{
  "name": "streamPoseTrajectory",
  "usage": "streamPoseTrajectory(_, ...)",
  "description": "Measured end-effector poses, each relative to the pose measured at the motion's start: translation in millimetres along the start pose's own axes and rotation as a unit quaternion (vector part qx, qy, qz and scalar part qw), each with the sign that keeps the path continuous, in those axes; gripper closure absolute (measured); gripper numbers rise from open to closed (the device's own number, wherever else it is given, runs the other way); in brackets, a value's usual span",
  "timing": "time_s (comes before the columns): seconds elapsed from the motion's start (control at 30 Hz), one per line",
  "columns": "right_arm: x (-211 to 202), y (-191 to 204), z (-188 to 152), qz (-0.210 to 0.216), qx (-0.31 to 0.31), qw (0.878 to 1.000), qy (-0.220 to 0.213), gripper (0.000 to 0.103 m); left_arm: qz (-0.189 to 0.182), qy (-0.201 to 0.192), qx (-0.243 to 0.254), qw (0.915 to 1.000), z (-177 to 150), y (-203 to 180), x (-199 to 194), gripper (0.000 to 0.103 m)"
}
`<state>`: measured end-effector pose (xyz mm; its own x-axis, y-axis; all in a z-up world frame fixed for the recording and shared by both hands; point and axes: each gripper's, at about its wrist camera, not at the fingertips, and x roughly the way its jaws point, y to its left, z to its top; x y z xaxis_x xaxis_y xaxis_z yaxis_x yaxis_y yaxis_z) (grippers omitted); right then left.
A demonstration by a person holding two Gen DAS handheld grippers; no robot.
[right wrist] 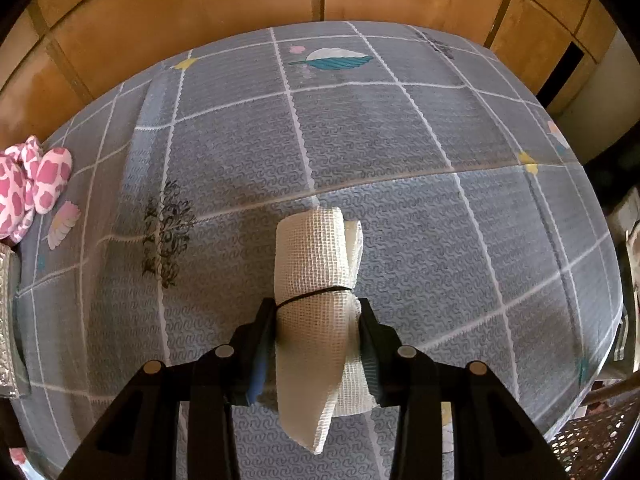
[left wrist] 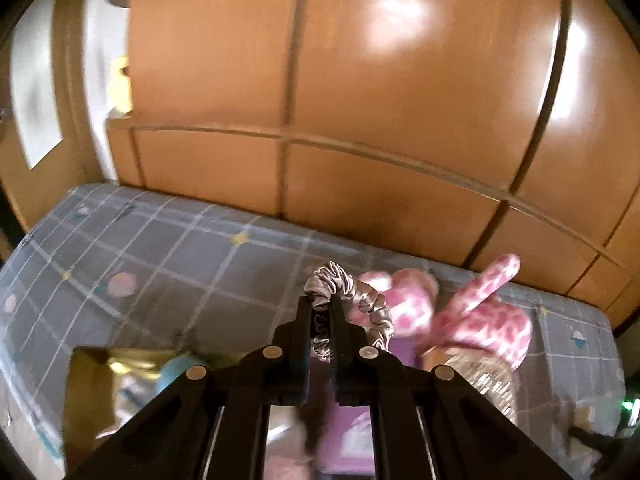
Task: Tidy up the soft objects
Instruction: 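Carry the scrunchie over the gold tray while the right gripper holds the white roll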
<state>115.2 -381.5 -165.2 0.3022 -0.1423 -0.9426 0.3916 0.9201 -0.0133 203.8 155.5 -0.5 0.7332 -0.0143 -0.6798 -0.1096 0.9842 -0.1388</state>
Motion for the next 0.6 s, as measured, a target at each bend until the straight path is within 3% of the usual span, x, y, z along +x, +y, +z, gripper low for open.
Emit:
streamPoseTrajectory(0.33, 0, 12, -2, -0.015, -0.024, 1.000, -0.005, 0.065, 0.032, -0.021, -0.057, 0.9976, -74, 96, -71, 0.095)
streamPoseTrajectory(0.6, 1, 19, -5, -0.024, -0.036, 0.999, -0.007, 0.065, 0.077, -0.017, -0.133, 0.9879, -143, 165, -123, 0.095)
